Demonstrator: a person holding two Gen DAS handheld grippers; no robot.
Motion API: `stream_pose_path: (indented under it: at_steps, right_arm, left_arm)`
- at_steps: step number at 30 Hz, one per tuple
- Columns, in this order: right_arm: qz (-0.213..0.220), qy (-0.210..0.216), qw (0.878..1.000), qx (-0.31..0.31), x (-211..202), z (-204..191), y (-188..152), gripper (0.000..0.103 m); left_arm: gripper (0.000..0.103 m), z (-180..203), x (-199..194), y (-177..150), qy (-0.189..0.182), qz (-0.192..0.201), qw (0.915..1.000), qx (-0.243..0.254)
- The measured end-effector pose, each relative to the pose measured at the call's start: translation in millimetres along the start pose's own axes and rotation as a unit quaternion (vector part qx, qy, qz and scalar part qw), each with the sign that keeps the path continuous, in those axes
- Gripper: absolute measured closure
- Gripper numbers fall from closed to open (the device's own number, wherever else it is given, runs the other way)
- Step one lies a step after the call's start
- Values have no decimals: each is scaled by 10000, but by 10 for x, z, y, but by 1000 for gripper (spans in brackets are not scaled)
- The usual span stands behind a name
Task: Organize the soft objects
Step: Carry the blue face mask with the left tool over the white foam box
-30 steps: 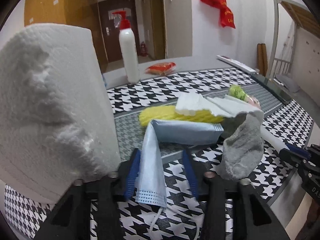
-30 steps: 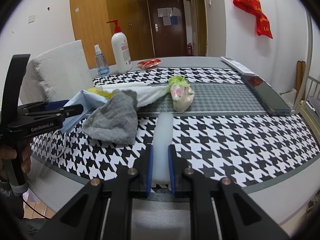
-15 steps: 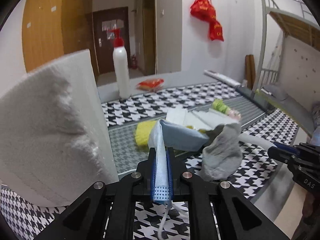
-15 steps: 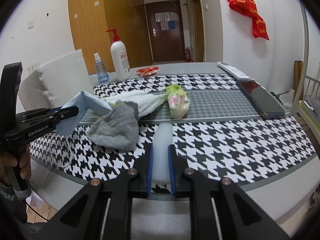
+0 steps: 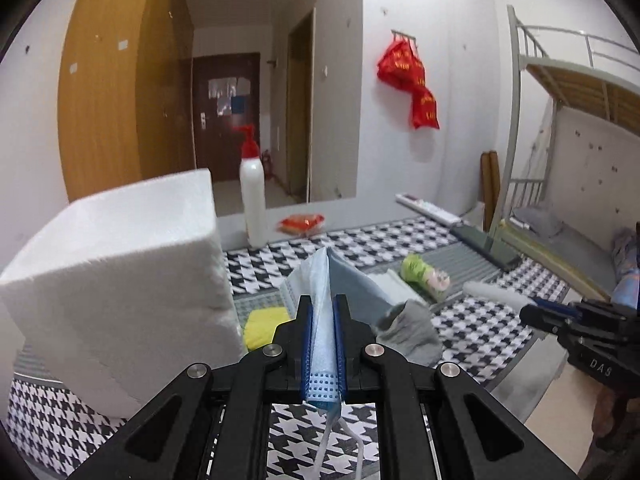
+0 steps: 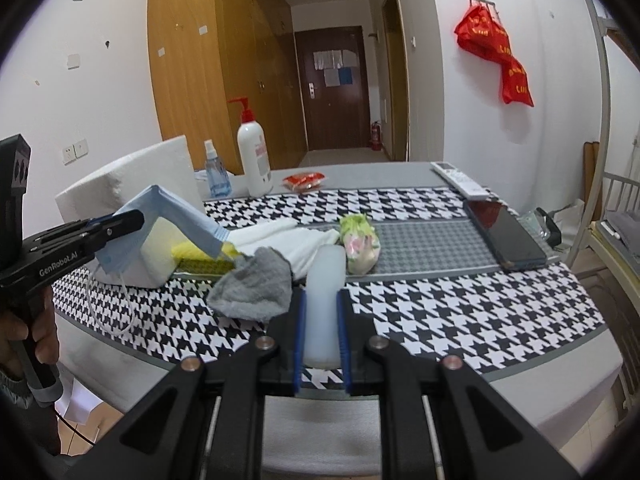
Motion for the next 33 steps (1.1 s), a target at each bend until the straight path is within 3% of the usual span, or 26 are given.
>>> stream_pose_path:
  at_steps: [17, 33]
  right_arm:
    - [439, 69, 9990, -84, -269, -120, 288, 85]
    - [786, 244, 9963, -249, -373, -292, 630, 85]
  left_arm:
    - [92, -73, -341, 280, -113, 472, 9987, -172]
    - [92, -252, -534, 489, 176, 705, 9970, -276]
Point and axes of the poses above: each gripper's, at about its wrist camera, not at the fingertips, and x roughly the way its jaws point, z to its right, y to its top, the point moved 4 cm from there along x, roughly the way its jaws point, and after that the axes turned 5 degrees about y, right-handed, at the moved point
